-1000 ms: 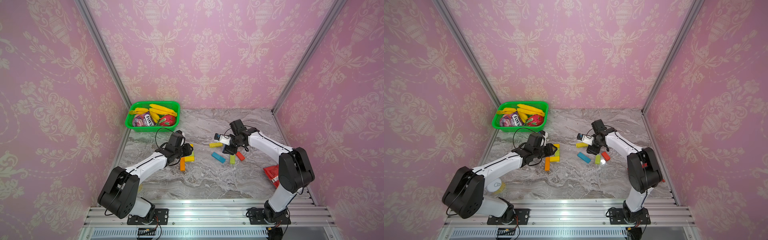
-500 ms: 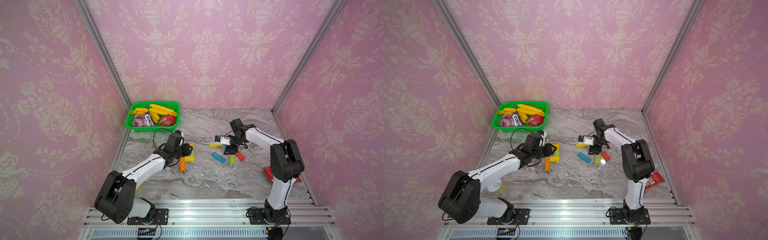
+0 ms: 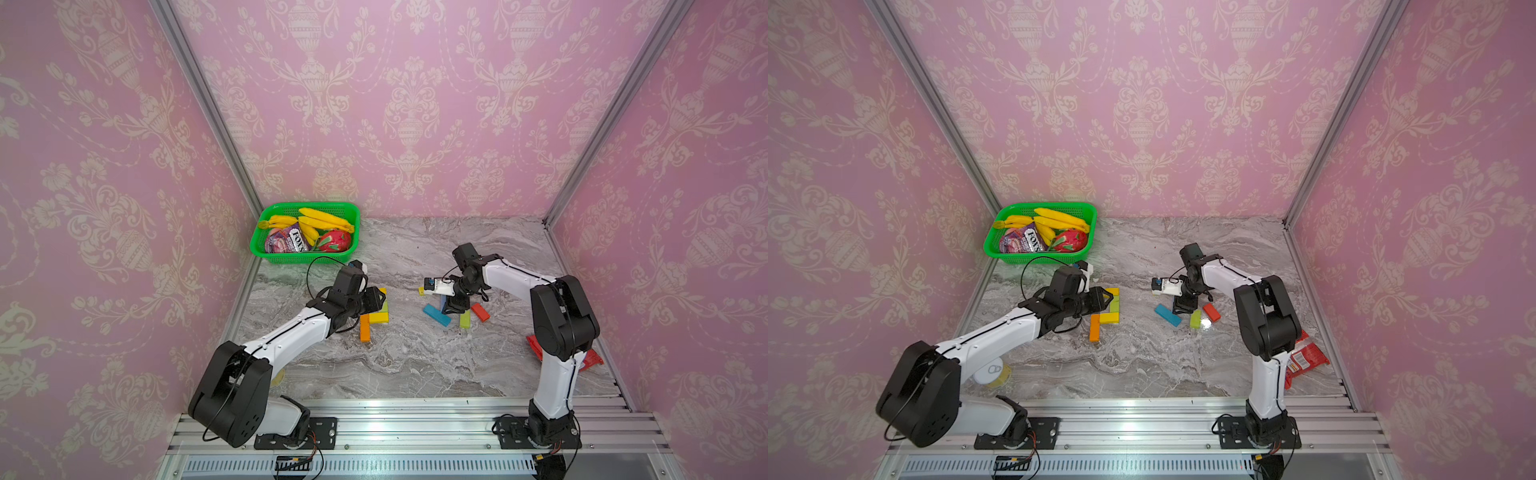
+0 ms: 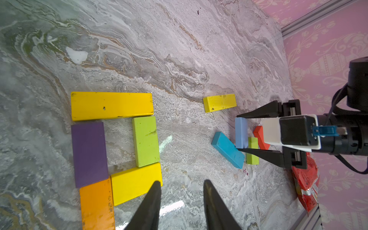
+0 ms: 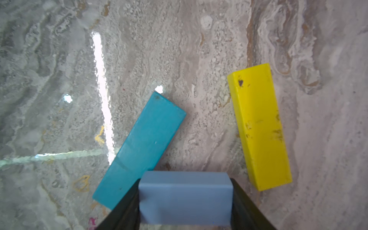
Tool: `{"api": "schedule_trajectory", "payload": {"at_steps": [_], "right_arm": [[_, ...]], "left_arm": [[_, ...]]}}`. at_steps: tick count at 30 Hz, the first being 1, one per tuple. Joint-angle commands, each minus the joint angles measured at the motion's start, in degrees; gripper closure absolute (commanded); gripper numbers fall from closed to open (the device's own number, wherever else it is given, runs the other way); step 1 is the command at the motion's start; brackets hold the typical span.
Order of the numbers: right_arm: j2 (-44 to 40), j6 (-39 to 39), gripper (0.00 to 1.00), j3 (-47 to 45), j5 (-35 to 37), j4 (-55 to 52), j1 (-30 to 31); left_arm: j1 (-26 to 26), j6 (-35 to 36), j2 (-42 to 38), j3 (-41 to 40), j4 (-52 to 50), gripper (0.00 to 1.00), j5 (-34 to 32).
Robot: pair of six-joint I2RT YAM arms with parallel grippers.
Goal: Assemble the letter p with building blocks
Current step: Adjust the building block at the center of the board.
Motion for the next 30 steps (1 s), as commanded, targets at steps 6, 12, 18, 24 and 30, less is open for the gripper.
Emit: {"api": "schedule_trajectory", "payload": {"at_steps": [6, 12, 18, 24, 30], "right_arm": [[3.16, -0.81, 0.87, 0.12, 3.60, -0.81, 0.21], [2.30, -1.50, 0.85, -0.68, 2.54, -4.33, 0.37], [-0.09, -0.12, 0.81, -4.78, 2.67, -2.76, 0.37], [-0.70, 2.28, 0.51, -5.44, 1.74, 1.58, 0.17], [-6.10, 5.57, 0.16, -7.72, -3.58, 8.57, -0.79]], "left_arm": [[0.45, -0.26, 1.42, 0.53, -0.34, 0.62, 1.29], [0.44, -0.18, 2.28, 0.67, -0.12, 0.62, 1.42], [0.44, -0.17, 2.65, 0.69, 0.09, 0.62, 1.66], [-0.12, -0.44, 3.68, 1.01, 0.57, 0.61, 2.37], [-1.20, -1.04, 4.54, 1.27, 1.05, 0.62, 2.39]]}}
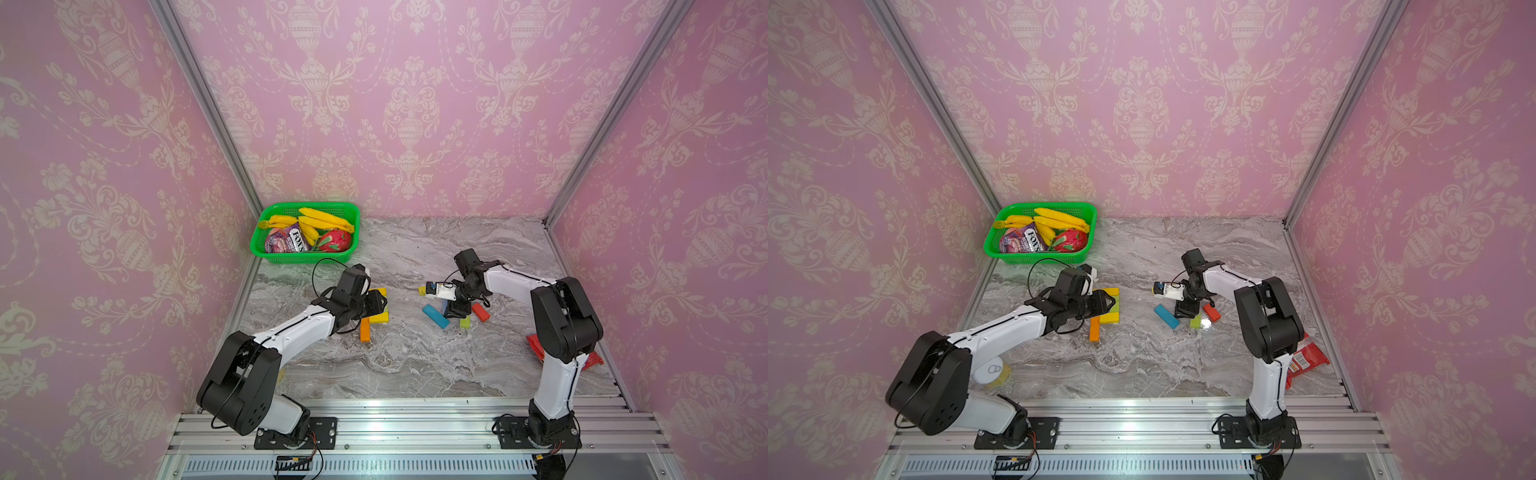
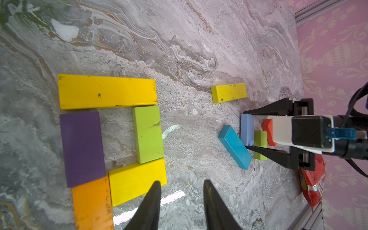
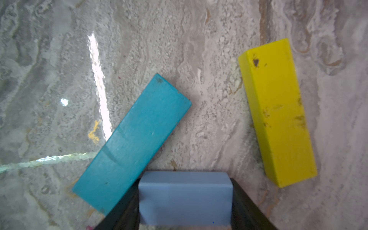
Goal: Assemble the letter p with building blocks
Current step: Adjust the building block at the center of the board, then assemble the building block at the center of the board.
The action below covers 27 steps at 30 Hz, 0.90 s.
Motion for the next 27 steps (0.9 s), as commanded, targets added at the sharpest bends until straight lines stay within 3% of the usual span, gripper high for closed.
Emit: {"api": "schedule_trajectory", "payload": {"at_steps": [1, 5, 9, 11, 14, 16, 18, 19, 23, 25, 27], "right_arm": [[-4.36, 2.34, 0.00, -1.53, -4.76, 3.79, -0.83], [-8.31, 4.07, 0.00, -2.20, -5.87, 5.36, -1.57], [-12.57, 8.35, 0.00, -3.96, -2.69, 8.77, -1.94], [-15.80, 15.56, 0.00, -4.50, -4.63, 11.59, -2.69], [-18.40, 39.64, 0.00, -3.80, -5.25, 17.88, -4.56], [-15.34, 54.61, 0.00, 3.65, -6.11, 10.01, -6.14], [-9.22, 57.93, 0.00, 14.37, -11.31, -3.11, -7.35], [-7.62, 60.23, 0.00, 15.23, -12.54, -3.91, -7.52], [-9.41, 69.07, 0.00, 5.15, -17.29, 11.19, -7.05], [-11.08, 72.54, 0.00, 0.43, -17.04, 16.27, -7.04], [-11.67, 73.37, 0.00, -1.07, -12.17, 14.68, -6.37]], "left_arm": [[-0.77, -0.82, 0.86, 1.34, 0.93, 0.62, 0.90], [-0.88, -0.78, 1.57, 1.70, 1.04, 0.62, 1.03], [-1.07, -0.94, 2.49, 2.14, 1.50, 0.62, 1.45], [-1.25, -1.21, 2.70, 2.38, 1.81, 0.61, 1.81], [-1.78, -1.53, 2.39, 2.74, 2.34, 0.61, 2.86], [-2.53, -1.19, 1.69, 3.32, 2.38, 0.61, 3.22], [-3.29, -0.49, 1.36, 4.36, 2.23, 0.61, 4.05], [-3.68, -0.32, 1.51, 4.99, 2.15, 0.61, 4.64], [-5.40, -0.17, 3.67, 7.75, 1.54, 0.61, 6.56], [-6.39, 0.06, 4.87, 9.17, 0.66, 0.61, 6.28], [-7.21, 0.13, 5.84, 10.10, 0.32, 0.61, 5.87]]}}
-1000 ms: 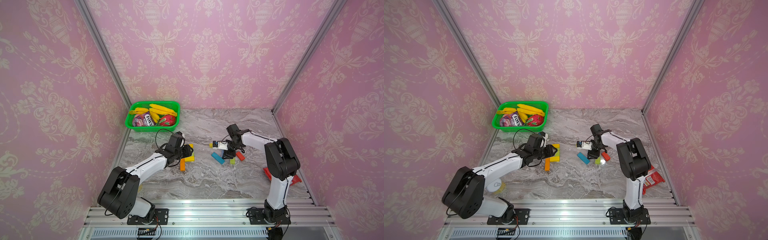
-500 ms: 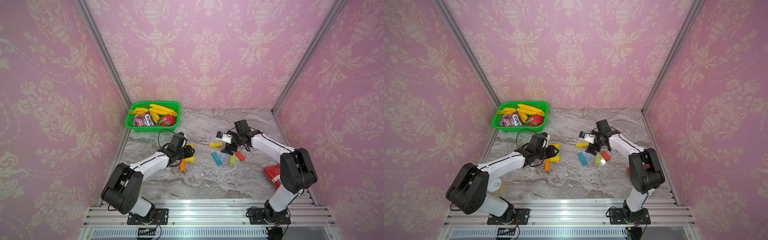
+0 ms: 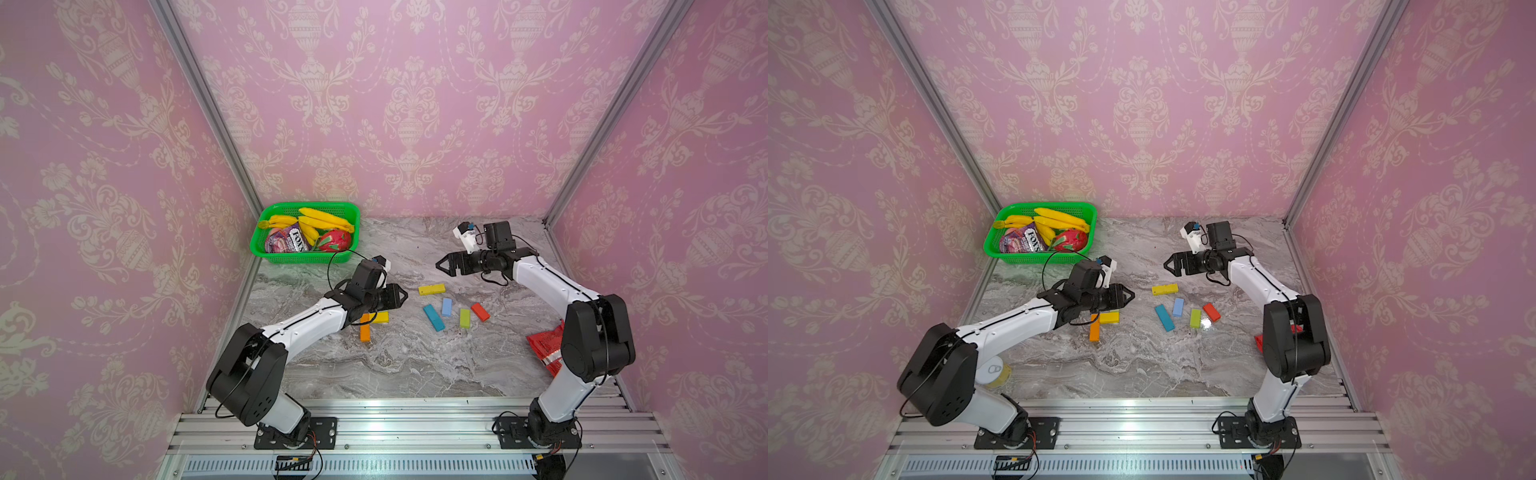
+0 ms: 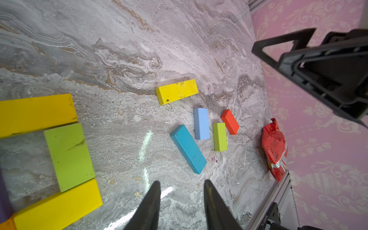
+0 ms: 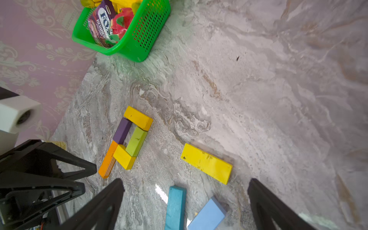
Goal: Assemble the letter p with building blocks
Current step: Assemble the building block at the center of the board.
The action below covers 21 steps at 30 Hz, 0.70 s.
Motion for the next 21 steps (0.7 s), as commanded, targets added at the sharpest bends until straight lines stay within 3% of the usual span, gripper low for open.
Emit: {"api": "schedule_trajectory", "payload": {"at_steps": [1, 3, 8, 10, 13, 16, 19, 21], "right_arm": [[-1.86, 7.42, 0.00, -2.25, 4.97, -0.78, 1.78], [-1.86, 6.35, 0.00, -2.41, 14.56, -5.41, 3.56], [-3.94, 8.58, 0.04, -9.61, 16.28, -2.12, 3.74], [-4.03, 10.37, 0.19, -11.16, 17.69, -1.78, 3.78], [-3.39, 11.72, 0.49, -12.21, 18.86, -2.38, 3.71], [-3.95, 12.64, 0.70, -14.25, 18.63, -0.36, 3.61], [-3.44, 13.62, 0.89, -14.94, 18.02, 0.24, 3.53], [-3.09, 14.03, 0.90, -15.45, 17.38, 1.32, 3.48]], "left_arm": [[-1.54, 0.40, 2.40, 2.30, -1.17, 0.61, 1.18], [-2.31, 0.27, 4.02, 3.64, -1.34, 0.61, 1.14], [-3.86, 0.18, 8.21, 7.02, -2.00, 0.62, 1.05], [-4.73, 0.17, 10.19, 8.75, -2.63, 0.62, 1.07], [-5.80, -0.13, 13.20, 11.15, -3.08, 0.63, 0.66], [-6.59, -0.81, 16.50, 13.31, -2.43, 0.67, 0.94], [-7.34, -0.76, 19.90, 16.10, -2.64, 0.73, 0.80], [-7.58, -0.82, 22.08, 17.75, -2.58, 0.80, 0.41]]}}
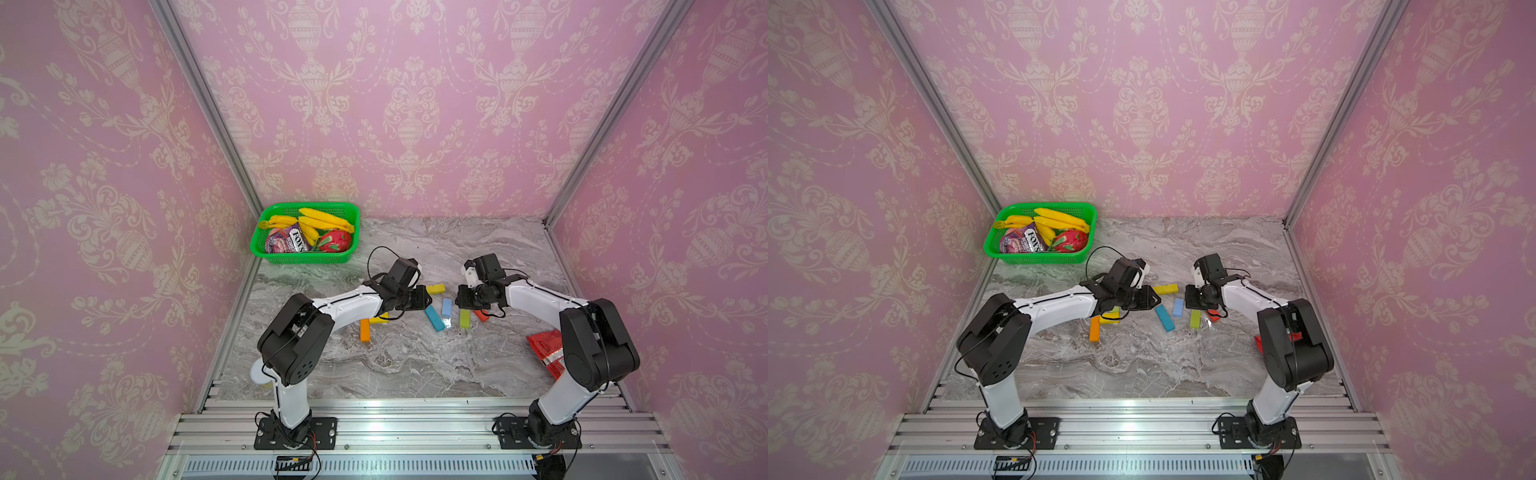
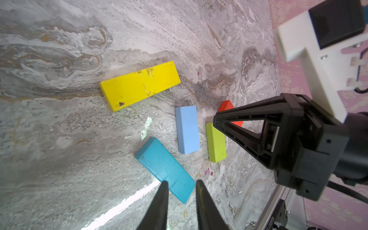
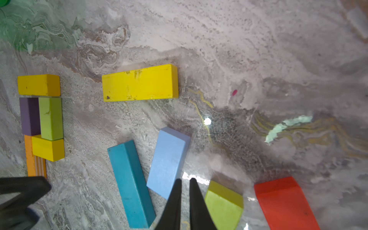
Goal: Assemble the letter p with building blocks
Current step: Assemble the building block at the center of the board.
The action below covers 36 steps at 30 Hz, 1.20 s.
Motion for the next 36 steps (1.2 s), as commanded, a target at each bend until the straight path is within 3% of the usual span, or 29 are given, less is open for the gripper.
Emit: {"api": "schedule_trajectory", "payload": {"at_steps": [1, 8, 36], "right_arm": [[0.06, 1.69, 0.90, -1.17, -0.25, 2.36, -0.48], [3.00, 1.96, 0.90, -0.32, -0.89, 2.99, -0.55], [8.73, 2.90, 0.90, 0.72, -4.96, 5.22, -0.64]], "left_arm": [[-0.63, -0.24, 3.33, 3.32, -0.89, 0.84, 0.20], [-0.89, 0.37, 8.64, 7.42, -2.23, 1.00, 0.23], [-2.93, 4.19, 17.94, 17.80, -13.04, 1.00, -3.05]]}}
